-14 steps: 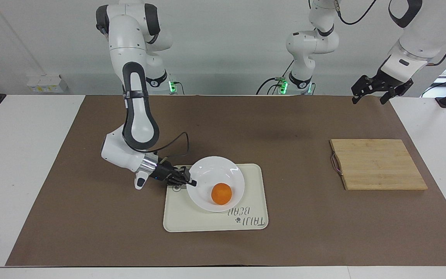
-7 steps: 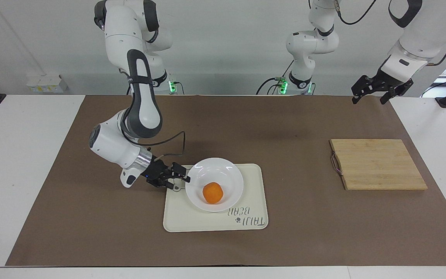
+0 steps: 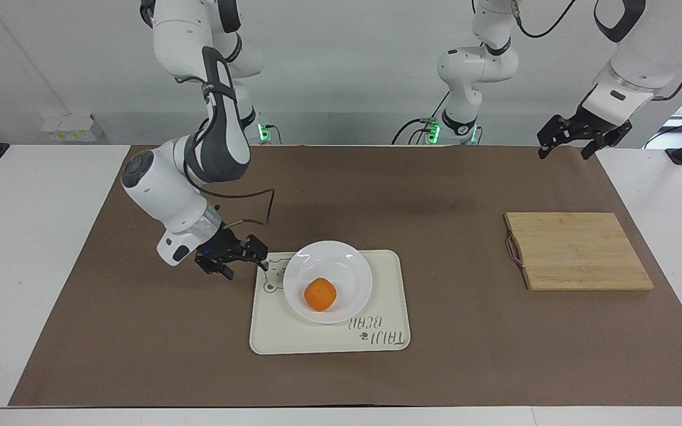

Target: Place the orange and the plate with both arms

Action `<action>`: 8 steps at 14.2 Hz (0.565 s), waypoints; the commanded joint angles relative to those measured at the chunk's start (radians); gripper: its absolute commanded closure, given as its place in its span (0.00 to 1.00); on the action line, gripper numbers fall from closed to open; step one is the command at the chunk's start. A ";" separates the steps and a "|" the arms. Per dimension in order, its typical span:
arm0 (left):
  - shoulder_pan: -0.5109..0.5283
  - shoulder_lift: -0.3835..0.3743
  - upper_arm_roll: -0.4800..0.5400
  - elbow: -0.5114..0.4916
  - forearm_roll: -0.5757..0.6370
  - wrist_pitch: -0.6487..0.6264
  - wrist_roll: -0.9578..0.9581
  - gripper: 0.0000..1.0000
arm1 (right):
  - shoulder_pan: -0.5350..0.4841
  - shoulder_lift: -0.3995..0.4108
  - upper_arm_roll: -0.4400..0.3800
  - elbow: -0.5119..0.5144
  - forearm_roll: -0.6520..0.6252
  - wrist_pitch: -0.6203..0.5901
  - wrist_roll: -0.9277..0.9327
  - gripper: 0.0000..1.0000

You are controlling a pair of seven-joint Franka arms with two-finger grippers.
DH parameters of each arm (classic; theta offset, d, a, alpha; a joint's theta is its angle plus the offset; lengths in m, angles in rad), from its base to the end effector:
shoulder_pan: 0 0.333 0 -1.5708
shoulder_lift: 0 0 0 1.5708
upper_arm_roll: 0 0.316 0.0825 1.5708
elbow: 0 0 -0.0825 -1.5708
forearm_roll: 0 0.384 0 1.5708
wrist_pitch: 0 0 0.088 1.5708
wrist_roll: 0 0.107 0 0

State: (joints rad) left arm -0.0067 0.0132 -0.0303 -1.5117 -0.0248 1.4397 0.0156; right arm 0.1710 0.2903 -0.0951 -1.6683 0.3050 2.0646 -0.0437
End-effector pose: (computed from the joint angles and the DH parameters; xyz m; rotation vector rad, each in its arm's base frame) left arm 0.5446 -0.0230 0.6339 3.1134 -0.0853 -0.1332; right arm 0.6522 0.0712 0.4488 -2.8871 0.0083 -0.1503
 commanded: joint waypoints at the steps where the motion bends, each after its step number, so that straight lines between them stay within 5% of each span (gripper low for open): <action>1: -0.006 -0.012 0.001 -0.019 0.016 0.022 0.000 0.00 | -0.011 -0.077 0.000 -0.022 -0.120 -0.110 0.100 0.00; 5: -0.006 -0.009 0.003 -0.013 0.019 0.022 0.001 0.00 | -0.068 -0.186 0.002 -0.039 -0.213 -0.300 0.107 0.00; 8: -0.006 -0.009 0.001 -0.013 0.019 0.024 0.001 0.00 | -0.117 -0.256 0.002 -0.096 -0.254 -0.330 0.042 0.00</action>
State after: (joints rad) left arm -0.0067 0.0132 -0.0302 -1.5117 -0.0246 1.4428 0.0157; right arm 0.0858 0.0943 -0.1032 -1.6928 0.0859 1.7310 0.0355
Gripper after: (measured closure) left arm 0.000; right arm 0.000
